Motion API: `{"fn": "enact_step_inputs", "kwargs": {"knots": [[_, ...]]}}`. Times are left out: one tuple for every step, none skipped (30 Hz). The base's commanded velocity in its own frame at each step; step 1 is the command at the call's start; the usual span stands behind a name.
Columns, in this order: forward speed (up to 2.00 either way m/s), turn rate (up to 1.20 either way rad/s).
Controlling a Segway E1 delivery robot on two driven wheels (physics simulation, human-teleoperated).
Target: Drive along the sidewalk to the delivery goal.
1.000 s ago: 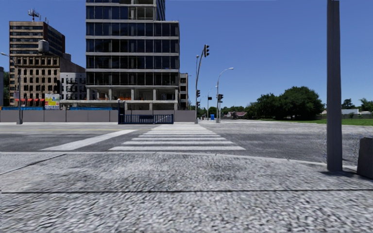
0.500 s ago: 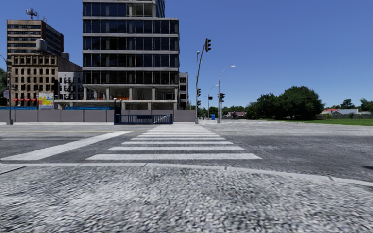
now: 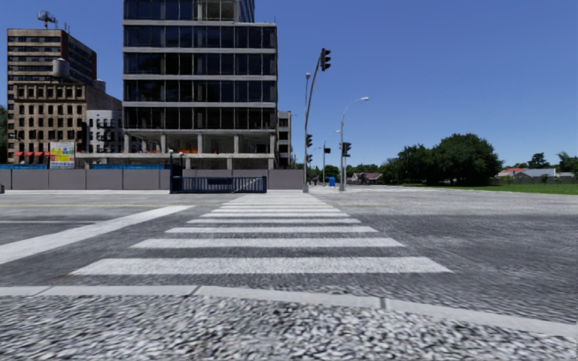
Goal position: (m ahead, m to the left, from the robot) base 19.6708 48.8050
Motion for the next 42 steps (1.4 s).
{"fn": "enact_step_inputs", "kwargs": {"knots": [[2.00, 0.00], [2.00, 0.00], [2.00, 0.00], [2.00, 0.00], [2.00, 0.00], [2.00, 0.00], [2.00, 0.00], [2.00, 0.00], [2.00, 0.00], [2.00, 0.00], [2.00, 0.00], [2.00, 0.00], [2.00, 0.00], [2.00, 0.00], [2.00, 0.00], [2.00, 0.00], [2.00, 0.00], [2.00, 0.00], [2.00, 0.00], [2.00, 0.00], [2.00, 0.00], [2.00, 0.00], [2.00, 0.00], [2.00, 0.00], [2.00, 0.00], [2.00, 0.00], [2.00, 0.00], [2.00, 0.00], [2.00, 0.00], [2.00, 0.00], [2.00, 0.00], [2.00, 0.00], [2.00, 0.00], [2.00, 0.00], [2.00, 0.00], [2.00, 0.00], [2.00, 0.00], [2.00, 0.00], [2.00, 0.00], [2.00, 0.00], [2.00, 0.00], [2.00, 0.00]]}}
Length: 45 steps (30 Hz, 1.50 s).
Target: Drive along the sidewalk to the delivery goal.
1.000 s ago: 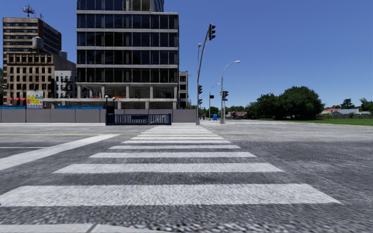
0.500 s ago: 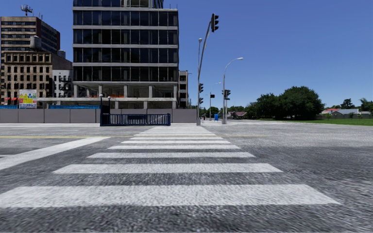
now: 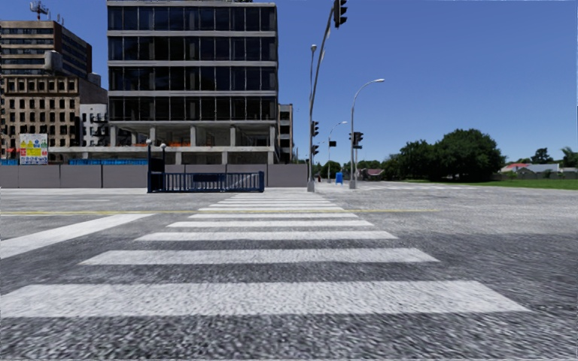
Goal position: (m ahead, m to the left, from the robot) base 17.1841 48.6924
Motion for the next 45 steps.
{"fn": "enact_step_inputs", "kwargs": {"knots": [[2.00, 0.00], [2.00, 0.00], [2.00, 0.00], [2.00, 0.00], [2.00, 0.00], [2.00, 0.00], [2.00, 0.00], [2.00, 0.00], [2.00, 0.00], [2.00, 0.00], [2.00, 0.00], [2.00, 0.00], [2.00, 0.00], [2.00, 0.00], [2.00, 0.00], [2.00, 0.00], [2.00, 0.00], [2.00, 0.00], [2.00, 0.00], [2.00, 0.00], [2.00, 0.00], [2.00, 0.00], [2.00, 0.00], [2.00, 0.00], [2.00, 0.00], [2.00, 0.00], [2.00, 0.00], [2.00, 0.00], [2.00, 0.00], [2.00, 0.00], [2.00, 0.00], [2.00, 0.00], [2.00, 0.00], [2.00, 0.00], [2.00, 0.00], [2.00, 0.00], [2.00, 0.00], [2.00, 0.00], [2.00, 0.00], [2.00, 0.00], [2.00, 0.00], [2.00, 0.00], [2.00, 0.00], [2.00, 0.00], [2.00, 0.00]]}}
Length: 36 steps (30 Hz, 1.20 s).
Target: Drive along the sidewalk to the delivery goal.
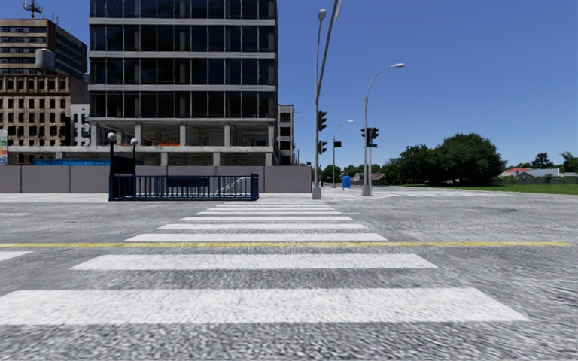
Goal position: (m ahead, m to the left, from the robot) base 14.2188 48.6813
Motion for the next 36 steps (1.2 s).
{"fn": "enact_step_inputs", "kwargs": {"knots": [[2.00, 0.00], [2.00, 0.00], [2.00, 0.00], [2.00, 0.00], [2.00, 0.00], [2.00, 0.00], [2.00, 0.00], [2.00, 0.00], [2.00, 0.00], [2.00, 0.00], [2.00, 0.00], [2.00, 0.00], [2.00, 0.00], [2.00, 0.00], [2.00, 0.00], [2.00, 0.00], [2.00, 0.00], [2.00, 0.00], [2.00, 0.00], [2.00, 0.00], [2.00, 0.00], [2.00, 0.00], [2.00, 0.00], [2.00, 0.00], [2.00, 0.00], [2.00, 0.00], [2.00, 0.00], [2.00, 0.00], [2.00, 0.00], [2.00, 0.00], [2.00, 0.00], [2.00, 0.00], [2.00, 0.00], [2.00, 0.00], [2.00, 0.00], [2.00, 0.00]]}}
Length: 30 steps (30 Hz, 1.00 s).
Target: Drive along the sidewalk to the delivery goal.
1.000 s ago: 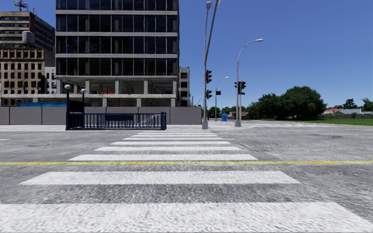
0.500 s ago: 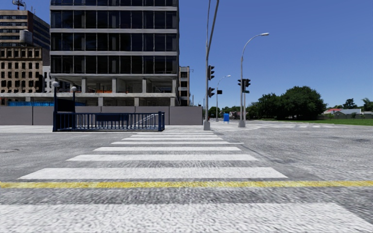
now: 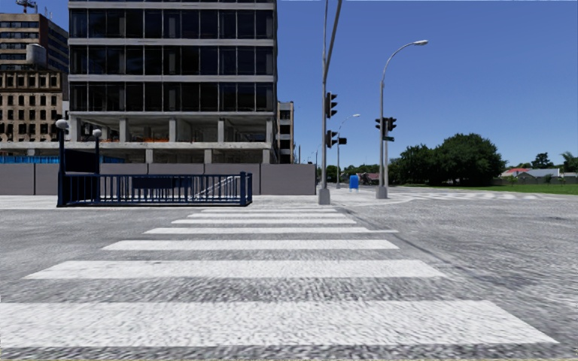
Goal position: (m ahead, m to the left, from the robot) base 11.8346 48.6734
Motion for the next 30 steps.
{"fn": "enact_step_inputs", "kwargs": {"knots": [[2.00, 0.00], [2.00, 0.00], [2.00, 0.00], [2.00, 0.00], [2.00, 0.00], [2.00, 0.00], [2.00, 0.00], [2.00, 0.00], [2.00, 0.00], [2.00, 0.00], [2.00, 0.00], [2.00, 0.00], [2.00, 0.00], [2.00, 0.00], [2.00, 0.00], [2.00, 0.00], [2.00, 0.00], [2.00, 0.00], [2.00, 0.00], [2.00, 0.00], [2.00, 0.00], [2.00, 0.00], [2.00, 0.00], [2.00, 0.00], [2.00, 0.00], [2.00, 0.00], [2.00, 0.00], [2.00, 0.00], [2.00, 0.00], [2.00, 0.00]]}}
